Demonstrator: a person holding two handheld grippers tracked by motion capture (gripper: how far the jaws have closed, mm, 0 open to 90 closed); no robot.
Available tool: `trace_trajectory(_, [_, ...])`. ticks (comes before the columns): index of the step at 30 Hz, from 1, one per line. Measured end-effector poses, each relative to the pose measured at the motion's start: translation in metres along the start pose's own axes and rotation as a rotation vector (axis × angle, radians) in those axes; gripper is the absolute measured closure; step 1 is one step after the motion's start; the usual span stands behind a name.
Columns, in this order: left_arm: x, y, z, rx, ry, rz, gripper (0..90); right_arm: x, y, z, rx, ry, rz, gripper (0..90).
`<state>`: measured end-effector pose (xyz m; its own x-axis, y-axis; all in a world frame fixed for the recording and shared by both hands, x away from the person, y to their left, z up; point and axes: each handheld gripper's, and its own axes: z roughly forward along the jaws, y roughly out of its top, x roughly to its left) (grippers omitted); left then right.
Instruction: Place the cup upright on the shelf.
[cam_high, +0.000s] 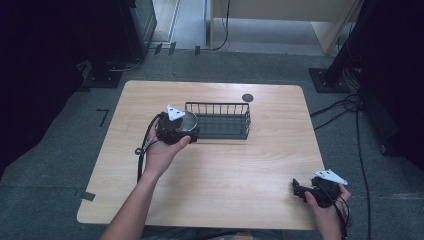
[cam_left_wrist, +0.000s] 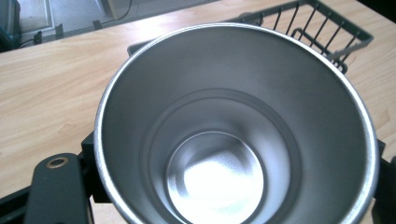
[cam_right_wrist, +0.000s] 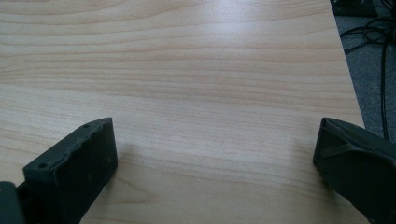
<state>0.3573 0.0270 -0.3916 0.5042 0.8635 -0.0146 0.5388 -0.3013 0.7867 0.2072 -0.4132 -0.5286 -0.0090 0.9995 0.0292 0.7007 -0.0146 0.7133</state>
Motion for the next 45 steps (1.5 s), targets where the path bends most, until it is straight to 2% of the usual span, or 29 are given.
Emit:
trace_trajectory(17, [0.000, 0.030, 0.017, -0.027, -0.008, 0.010, 18.9, 0.000, 0.000, 0.000, 0.000, 0.000, 0.000, 0.0])
trace_trajectory(32, [0.001, 0.054, 0.044, -0.054, 0.006, 0.001, 18.9, 0.000, 0.000, 0.000, 0.000, 0.000, 0.000, 0.0])
trace_trajectory(39, [-0.002, 0.057, 0.059, -0.045, 0.014, -0.005, 18.9, 0.000, 0.000, 0.000, 0.000, 0.000, 0.000, 0.0])
trace_trajectory(45, [-0.002, 0.055, 0.065, -0.036, 0.022, 0.001, 18.8, 0.000, 0.000, 0.000, 0.000, 0.000, 0.000, 0.0])
